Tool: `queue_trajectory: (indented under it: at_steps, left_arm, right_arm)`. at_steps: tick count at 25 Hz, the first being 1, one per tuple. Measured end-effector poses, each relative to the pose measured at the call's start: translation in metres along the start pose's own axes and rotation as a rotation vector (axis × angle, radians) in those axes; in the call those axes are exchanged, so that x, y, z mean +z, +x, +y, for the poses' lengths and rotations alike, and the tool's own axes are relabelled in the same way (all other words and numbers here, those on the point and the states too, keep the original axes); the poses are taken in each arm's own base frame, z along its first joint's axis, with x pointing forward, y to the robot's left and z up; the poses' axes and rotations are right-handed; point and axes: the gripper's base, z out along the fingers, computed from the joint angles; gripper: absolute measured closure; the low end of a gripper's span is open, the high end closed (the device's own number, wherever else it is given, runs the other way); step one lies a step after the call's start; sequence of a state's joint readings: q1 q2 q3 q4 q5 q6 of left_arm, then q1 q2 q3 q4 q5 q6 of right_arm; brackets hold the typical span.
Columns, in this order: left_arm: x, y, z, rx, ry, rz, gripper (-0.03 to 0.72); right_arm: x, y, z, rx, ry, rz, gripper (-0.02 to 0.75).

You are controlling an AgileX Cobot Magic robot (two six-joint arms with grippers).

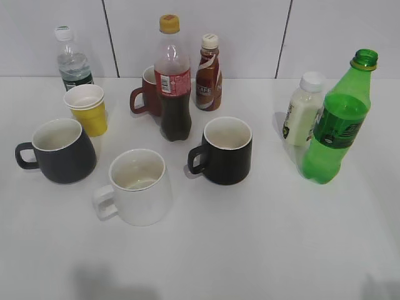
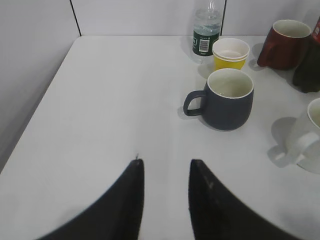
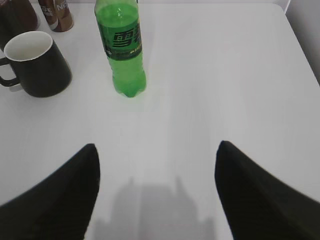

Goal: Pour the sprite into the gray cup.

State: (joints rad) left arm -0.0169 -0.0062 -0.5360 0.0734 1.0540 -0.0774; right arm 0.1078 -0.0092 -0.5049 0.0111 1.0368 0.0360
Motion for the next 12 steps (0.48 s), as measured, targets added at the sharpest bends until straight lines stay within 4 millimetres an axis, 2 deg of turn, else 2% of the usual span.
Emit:
queue_trajectory:
  at_steps: [12]
  left_arm:
    - [0.0000,0.0000,0.0000,0.000,0.000,0.000,0.449]
  right_arm:
    - [0.0000,0.0000,0.0000,0.000,0.000,0.000,0.203]
